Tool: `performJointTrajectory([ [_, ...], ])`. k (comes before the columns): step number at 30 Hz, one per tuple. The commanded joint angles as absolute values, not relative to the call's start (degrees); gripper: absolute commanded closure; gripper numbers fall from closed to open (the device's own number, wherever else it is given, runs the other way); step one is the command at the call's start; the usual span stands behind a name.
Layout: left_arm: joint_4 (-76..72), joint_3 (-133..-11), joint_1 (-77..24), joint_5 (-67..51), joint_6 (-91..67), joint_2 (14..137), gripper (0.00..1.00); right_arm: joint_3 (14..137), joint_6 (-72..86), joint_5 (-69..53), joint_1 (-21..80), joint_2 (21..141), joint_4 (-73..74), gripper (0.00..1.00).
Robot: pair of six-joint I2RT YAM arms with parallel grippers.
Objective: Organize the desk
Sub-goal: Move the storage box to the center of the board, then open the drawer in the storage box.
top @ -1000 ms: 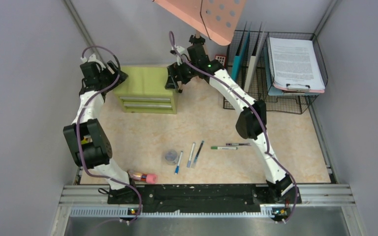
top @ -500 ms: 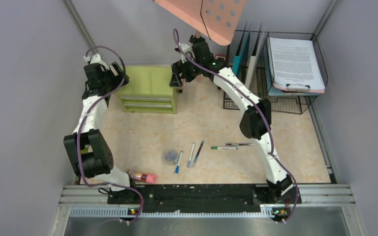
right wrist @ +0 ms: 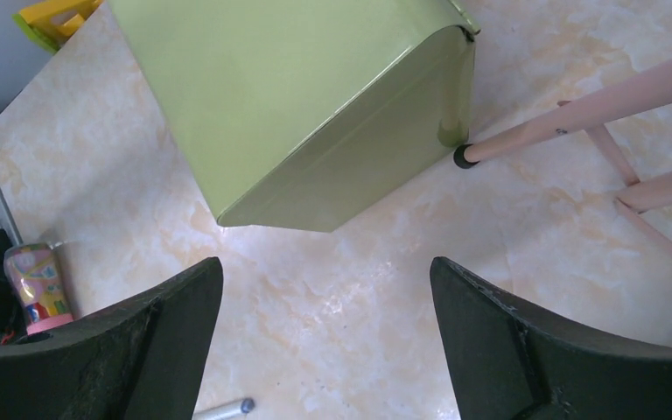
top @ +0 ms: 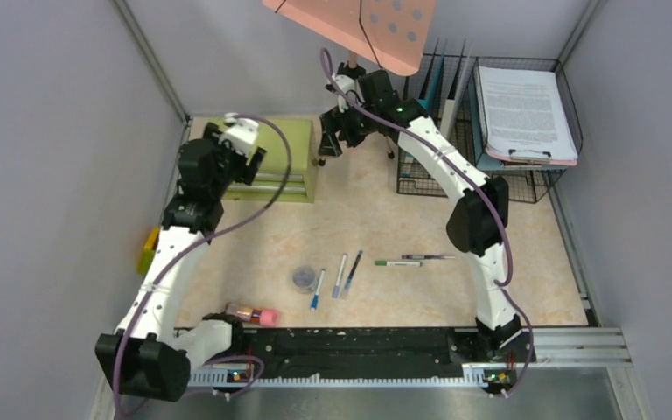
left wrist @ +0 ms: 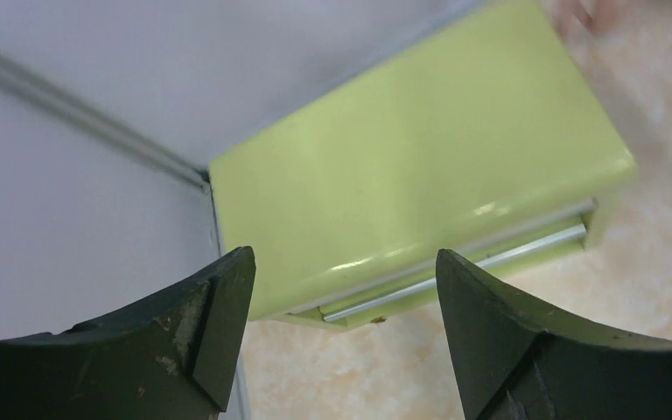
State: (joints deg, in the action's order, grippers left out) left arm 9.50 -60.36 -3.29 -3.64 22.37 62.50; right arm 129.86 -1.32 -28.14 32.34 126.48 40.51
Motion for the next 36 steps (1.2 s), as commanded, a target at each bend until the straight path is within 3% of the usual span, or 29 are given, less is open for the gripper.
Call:
performJointTrajectory([
  [1,13.04,-57.32,-12.06,5.5,44.53,60.65,0.2,127.84,-1.94,-31.09,32.26,121.42,38.4,0.13],
  [8,5.28,-44.99,-25.01,12.44,65.03,56.6,0.22,125.44,-4.05,-34.62,32.21,120.83,41.13,0.15],
  [13,-12.64,-31.9,-29.39,14.03,76.71,56.67,0.24,119.64,-6.45,-32.81,32.22,117.73,39.89,0.16],
  [26,-45.74,-13.29,-30.66,8.3,92.79,64.81,0.39,110.92,-7.1,-34.81,31.55,114.9,36.58,0.17],
  [31,-52.8,-12.43,-30.56,7.99,94.25,69.63,0.46,111.13,-6.73,-36.57,31.15,115.86,36.56,0.17],
  [36,-62.01,-12.21,-30.55,10.58,97.85,76.27,0.47,110.03,-6.53,-38.83,30.94,116.43,36.57,0.18],
])
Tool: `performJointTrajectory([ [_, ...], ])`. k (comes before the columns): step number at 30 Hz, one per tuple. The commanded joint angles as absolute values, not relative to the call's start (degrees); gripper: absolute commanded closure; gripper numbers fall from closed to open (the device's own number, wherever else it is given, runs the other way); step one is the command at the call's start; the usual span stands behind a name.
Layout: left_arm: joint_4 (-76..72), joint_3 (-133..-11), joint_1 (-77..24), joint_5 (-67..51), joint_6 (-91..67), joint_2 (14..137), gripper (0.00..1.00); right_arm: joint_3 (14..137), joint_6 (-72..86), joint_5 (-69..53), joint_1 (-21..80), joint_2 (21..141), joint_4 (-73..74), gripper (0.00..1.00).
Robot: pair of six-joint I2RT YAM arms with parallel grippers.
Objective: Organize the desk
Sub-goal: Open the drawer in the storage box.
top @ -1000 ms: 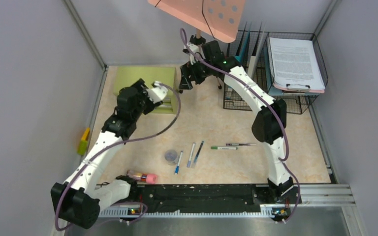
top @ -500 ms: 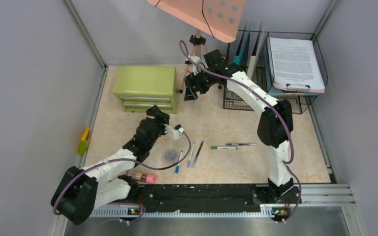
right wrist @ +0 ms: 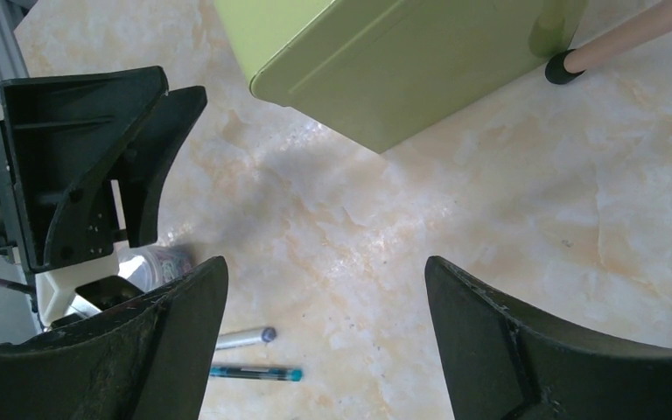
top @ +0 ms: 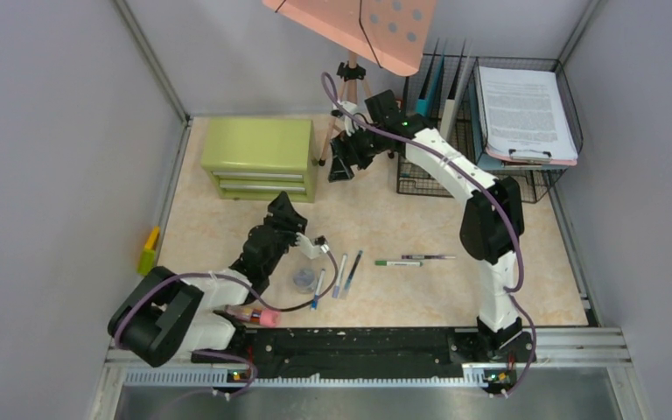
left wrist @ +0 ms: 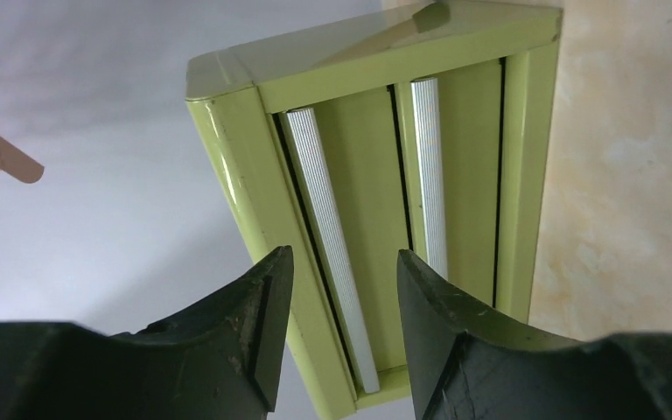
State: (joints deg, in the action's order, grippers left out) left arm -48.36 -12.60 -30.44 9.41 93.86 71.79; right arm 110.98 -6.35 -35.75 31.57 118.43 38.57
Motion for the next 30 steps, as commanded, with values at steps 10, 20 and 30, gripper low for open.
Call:
performJointTrajectory([
  [10,-89.35,-14.46,-30.62,17.18,99.17,94.79,0.48,110.2,-6.25,-40.12,30.16,117.57,37.59,0.19],
  [20,-92.31,-16.47,-30.29,18.51,96.75,96.63,0.51,111.11,-4.33,-42.25,30.06,119.16,37.49,0.2],
  [30,-92.81,-19.2,-28.51,17.94,93.82,100.77,0.53,110.3,-4.44,-42.79,30.1,119.09,37.35,0.21],
])
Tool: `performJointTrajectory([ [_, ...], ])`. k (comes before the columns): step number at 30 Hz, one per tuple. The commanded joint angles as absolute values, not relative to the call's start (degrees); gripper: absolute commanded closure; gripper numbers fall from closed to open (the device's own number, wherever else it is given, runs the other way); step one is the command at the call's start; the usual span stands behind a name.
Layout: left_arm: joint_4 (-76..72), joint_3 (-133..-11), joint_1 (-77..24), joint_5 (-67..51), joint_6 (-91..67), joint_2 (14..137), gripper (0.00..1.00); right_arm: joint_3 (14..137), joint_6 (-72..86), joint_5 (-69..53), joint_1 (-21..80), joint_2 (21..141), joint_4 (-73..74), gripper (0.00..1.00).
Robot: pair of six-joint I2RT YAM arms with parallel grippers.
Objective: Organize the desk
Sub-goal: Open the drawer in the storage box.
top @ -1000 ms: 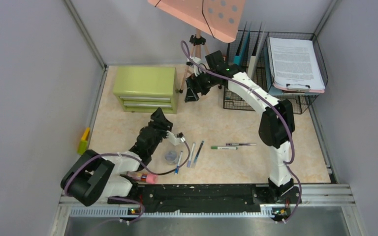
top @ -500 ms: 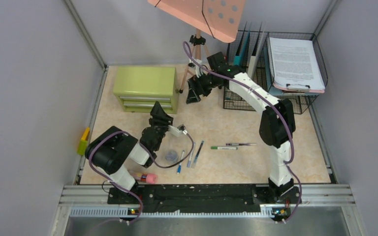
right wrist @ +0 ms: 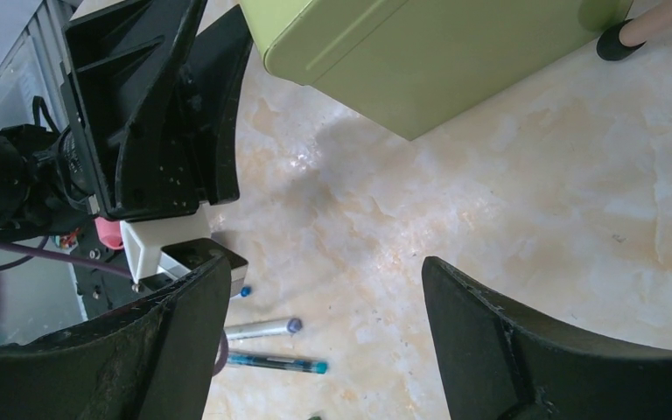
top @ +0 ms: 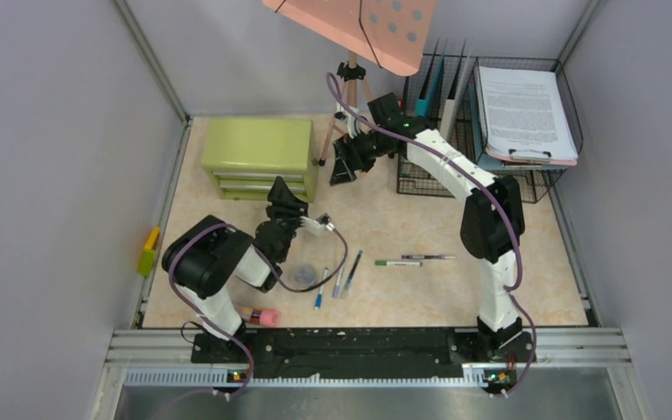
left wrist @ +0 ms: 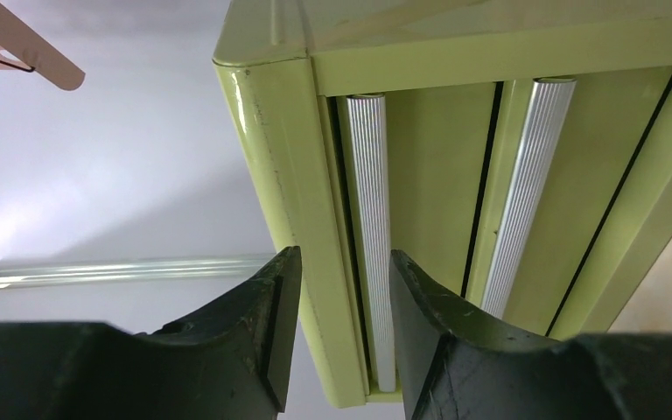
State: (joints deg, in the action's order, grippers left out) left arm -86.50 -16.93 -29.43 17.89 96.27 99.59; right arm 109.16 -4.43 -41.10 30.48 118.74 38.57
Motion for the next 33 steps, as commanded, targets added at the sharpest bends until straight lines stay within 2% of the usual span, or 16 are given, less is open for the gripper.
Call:
performJointTrajectory([
  [1,-92.81,-19.36,-28.33,17.75,93.53,101.16,0.53,110.32,-4.4,-42.78,30.03,119.15,37.35,0.21],
  [33,-92.81,-23.83,-24.2,13.64,91.04,107.11,0.59,112.0,-4.82,-43.57,29.54,120.55,38.75,0.22],
])
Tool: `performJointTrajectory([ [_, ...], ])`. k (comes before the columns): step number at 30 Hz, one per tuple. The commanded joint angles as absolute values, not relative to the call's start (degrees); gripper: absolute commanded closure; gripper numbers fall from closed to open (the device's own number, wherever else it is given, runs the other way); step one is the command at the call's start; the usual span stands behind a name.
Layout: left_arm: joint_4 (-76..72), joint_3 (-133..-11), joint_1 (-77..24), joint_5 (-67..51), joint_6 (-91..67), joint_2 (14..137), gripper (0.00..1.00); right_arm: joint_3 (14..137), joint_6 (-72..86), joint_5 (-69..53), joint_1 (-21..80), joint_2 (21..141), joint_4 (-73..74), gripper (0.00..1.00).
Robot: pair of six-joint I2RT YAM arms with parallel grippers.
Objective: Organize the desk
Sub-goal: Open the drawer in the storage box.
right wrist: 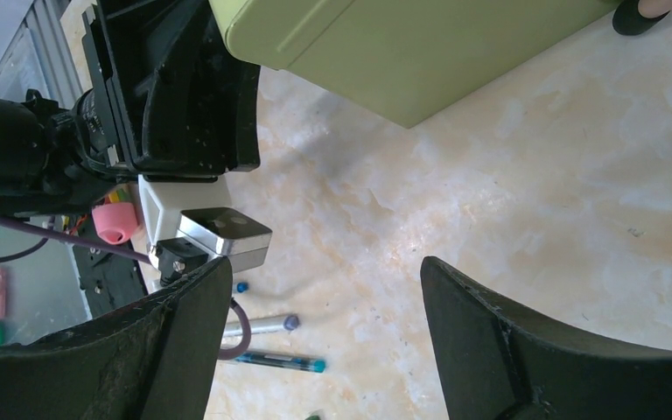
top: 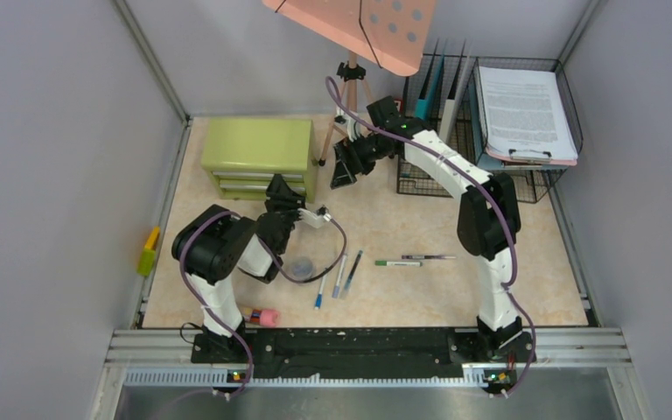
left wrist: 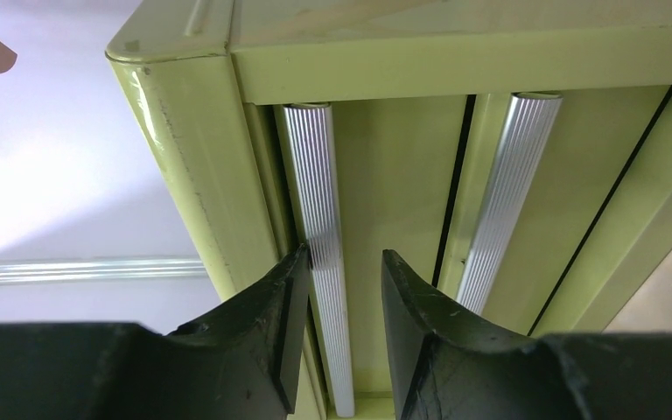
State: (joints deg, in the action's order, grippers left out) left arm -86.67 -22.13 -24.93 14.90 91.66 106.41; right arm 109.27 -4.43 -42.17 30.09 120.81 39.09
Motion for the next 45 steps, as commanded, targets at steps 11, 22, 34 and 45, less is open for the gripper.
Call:
performJointTrajectory([
  [11,-92.82,-25.01,-22.82,13.14,91.01,109.05,0.6,114.88,-5.42,-43.93,29.53,121.69,40.79,0.22],
  [22,-92.81,-26.72,-21.92,12.28,90.38,111.07,0.6,125.08,-7.16,-42.25,29.91,124.29,46.38,0.22],
  [34,-92.84,-26.1,-21.65,12.73,90.33,110.8,0.6,140.42,-7.69,-32.17,34.26,131.7,44.93,0.23],
  [45,-92.82,-25.82,-21.62,12.83,90.24,110.48,0.61,145.87,-0.47,-26.44,35.26,137.63,33.93,0.3],
])
